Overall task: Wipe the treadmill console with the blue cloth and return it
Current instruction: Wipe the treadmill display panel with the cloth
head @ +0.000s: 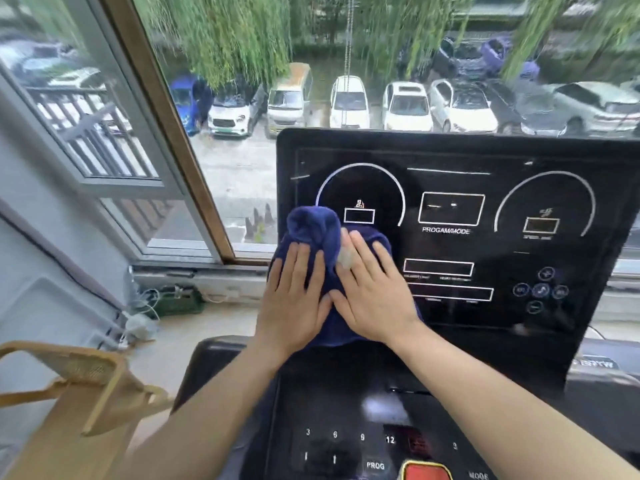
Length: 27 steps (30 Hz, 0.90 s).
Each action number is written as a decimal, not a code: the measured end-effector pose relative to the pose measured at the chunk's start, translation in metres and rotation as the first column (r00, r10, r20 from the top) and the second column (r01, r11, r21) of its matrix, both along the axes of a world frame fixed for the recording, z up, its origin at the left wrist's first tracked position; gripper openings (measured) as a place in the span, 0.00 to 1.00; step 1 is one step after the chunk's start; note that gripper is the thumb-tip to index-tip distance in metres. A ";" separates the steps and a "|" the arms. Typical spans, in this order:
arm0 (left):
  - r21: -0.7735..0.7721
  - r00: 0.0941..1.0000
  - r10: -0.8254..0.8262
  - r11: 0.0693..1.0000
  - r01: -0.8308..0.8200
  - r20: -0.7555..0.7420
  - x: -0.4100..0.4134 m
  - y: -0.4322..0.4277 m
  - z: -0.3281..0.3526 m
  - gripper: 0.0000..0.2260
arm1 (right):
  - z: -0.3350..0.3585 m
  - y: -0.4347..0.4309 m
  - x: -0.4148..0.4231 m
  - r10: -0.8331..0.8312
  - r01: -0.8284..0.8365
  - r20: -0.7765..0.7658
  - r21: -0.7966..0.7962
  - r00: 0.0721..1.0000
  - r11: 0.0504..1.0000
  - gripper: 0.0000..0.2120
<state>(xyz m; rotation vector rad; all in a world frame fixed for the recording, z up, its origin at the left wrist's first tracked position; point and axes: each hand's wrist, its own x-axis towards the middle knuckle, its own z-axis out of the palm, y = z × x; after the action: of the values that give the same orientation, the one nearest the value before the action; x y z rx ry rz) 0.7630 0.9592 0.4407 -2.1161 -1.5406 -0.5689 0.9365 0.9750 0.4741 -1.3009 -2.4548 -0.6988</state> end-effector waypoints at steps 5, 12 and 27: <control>0.150 0.996 0.006 0.988 -0.019 0.089 0.009 0.058 0.087 0.30 | 0.083 0.048 -0.006 -0.126 0.145 -0.200 0.087 0.972 0.986 0.34; 0.126 0.996 -0.032 0.992 0.021 0.084 0.010 0.033 0.043 0.31 | 0.038 0.019 -0.003 -0.097 0.099 -0.122 0.012 0.988 0.995 0.33; -0.032 0.954 -0.282 0.959 0.281 -0.101 0.184 0.008 0.001 0.32 | -0.047 -0.027 0.200 -0.311 0.320 -0.281 -0.017 0.908 0.947 0.38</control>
<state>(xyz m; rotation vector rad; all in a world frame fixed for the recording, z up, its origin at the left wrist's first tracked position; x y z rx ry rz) 0.9473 0.9672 0.4420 -2.3577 -1.1992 -0.5314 1.1365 0.9482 0.4273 -1.6809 -2.0249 -0.5727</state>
